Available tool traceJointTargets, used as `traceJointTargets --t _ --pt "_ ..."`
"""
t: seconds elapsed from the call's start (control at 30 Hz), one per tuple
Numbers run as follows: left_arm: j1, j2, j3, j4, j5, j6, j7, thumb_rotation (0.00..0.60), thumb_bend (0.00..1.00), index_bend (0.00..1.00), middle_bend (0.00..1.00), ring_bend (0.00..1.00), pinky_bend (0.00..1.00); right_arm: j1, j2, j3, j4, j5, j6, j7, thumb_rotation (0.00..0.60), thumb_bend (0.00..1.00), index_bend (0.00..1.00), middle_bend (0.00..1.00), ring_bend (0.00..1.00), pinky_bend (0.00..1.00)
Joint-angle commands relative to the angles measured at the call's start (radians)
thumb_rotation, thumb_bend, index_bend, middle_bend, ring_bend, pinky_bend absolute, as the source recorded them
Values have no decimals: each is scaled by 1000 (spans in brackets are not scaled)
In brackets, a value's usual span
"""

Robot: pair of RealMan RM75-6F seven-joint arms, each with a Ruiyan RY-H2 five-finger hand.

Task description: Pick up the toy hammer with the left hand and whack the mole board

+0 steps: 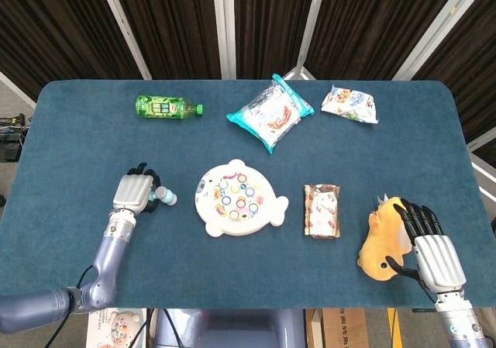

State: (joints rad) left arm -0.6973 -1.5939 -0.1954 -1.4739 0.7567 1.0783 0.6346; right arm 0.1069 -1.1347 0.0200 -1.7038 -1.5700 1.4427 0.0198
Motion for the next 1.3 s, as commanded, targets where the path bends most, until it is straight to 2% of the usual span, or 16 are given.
traceJointTargets --t 0.03,0.27,0.37,0.5,0.63,0.73,1.07,1.3 --pt "-2 -3 2 2 0 0 0 600 463 493 256 84 168 0 0 0 0 1 -1 1 600 217 0 0 0 0" --pt "-5 -7 5 4 -1 2 -2 600 464 498 262 93 174 0 1 -1 -2 -1 1 2 600 217 0 0 0 0" --pt "-5 -9 6 6 0 5 -3 600 479 511 292 139 208 -1 1 -1 -2 -1 2 2 600 217 0 0 0 0" --pt "-3 -14 6 12 3 11 -10 600 561 550 373 241 319 -1 1 -1 -2 0 1 2 600 217 0 0 0 0" --pt "0 -21 9 19 14 19 -20 600 637 592 459 359 471 -2 1 -1 -3 3 1 2 600 217 0 0 0 0" --pt "6 -25 11 28 40 29 -42 600 665 617 500 403 524 -2 1 -1 -3 4 1 1 600 217 0 0 0 0" --pt "24 -3 8 22 137 65 -108 600 679 655 543 438 552 -3 0 -1 -3 4 2 -1 600 217 0 0 0 0" --pt "17 44 2 -20 193 75 -101 600 679 656 543 438 552 -2 0 0 -4 6 0 -1 600 217 0 0 0 0"
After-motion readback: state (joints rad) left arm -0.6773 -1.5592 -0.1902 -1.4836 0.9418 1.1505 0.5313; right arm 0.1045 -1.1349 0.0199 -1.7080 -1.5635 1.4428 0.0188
